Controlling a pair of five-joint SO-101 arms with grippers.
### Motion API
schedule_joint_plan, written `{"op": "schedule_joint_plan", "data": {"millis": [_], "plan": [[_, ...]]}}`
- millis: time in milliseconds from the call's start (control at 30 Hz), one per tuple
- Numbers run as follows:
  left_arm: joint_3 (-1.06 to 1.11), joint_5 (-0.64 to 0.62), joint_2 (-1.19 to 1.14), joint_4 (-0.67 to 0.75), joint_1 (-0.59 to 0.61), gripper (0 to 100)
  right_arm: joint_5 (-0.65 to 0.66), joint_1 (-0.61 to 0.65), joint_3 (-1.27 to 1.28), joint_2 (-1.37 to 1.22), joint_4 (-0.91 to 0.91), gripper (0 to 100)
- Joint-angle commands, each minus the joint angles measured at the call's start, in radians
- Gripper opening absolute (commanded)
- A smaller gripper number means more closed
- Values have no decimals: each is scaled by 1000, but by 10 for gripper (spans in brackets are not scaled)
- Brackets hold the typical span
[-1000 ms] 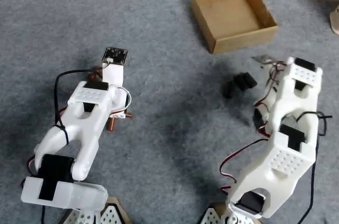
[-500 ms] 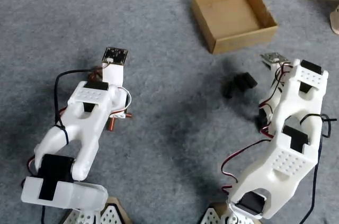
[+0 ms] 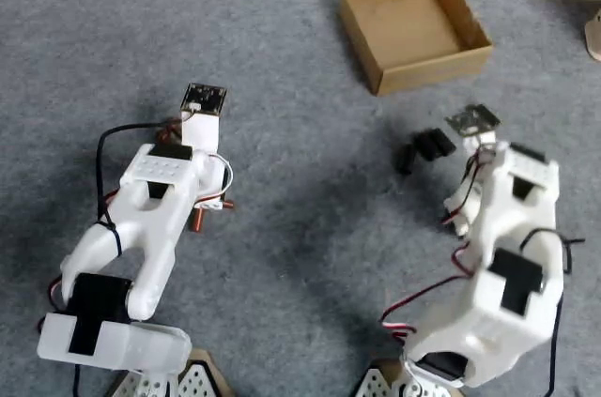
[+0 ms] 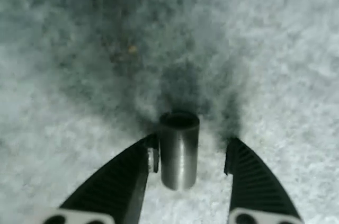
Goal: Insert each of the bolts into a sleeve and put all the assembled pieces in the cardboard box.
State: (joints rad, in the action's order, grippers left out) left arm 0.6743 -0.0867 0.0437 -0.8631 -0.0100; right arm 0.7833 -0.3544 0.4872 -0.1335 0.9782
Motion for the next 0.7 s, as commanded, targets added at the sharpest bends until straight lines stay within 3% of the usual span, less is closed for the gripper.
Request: {"op": "schedule_joint_plan", "data": {"millis": [0, 133, 433, 500, 600, 667], "plan": [[5, 9, 12, 14, 7, 5, -8, 50, 194, 70, -275, 188], [5, 9, 12, 14, 8, 5, -6, 54, 260, 67, -461, 188], [5, 9, 12, 14, 7, 5, -8, 99, 263, 67, -469, 187], [5, 9, 12, 12, 8, 5, -23, 104, 268, 67, -466, 149], [5, 9, 12, 12, 8, 5, -74, 116, 259, 68, -407, 0], [5, 9, 12, 12, 8, 5, -95, 113, 259, 74, -361, 24]]}}
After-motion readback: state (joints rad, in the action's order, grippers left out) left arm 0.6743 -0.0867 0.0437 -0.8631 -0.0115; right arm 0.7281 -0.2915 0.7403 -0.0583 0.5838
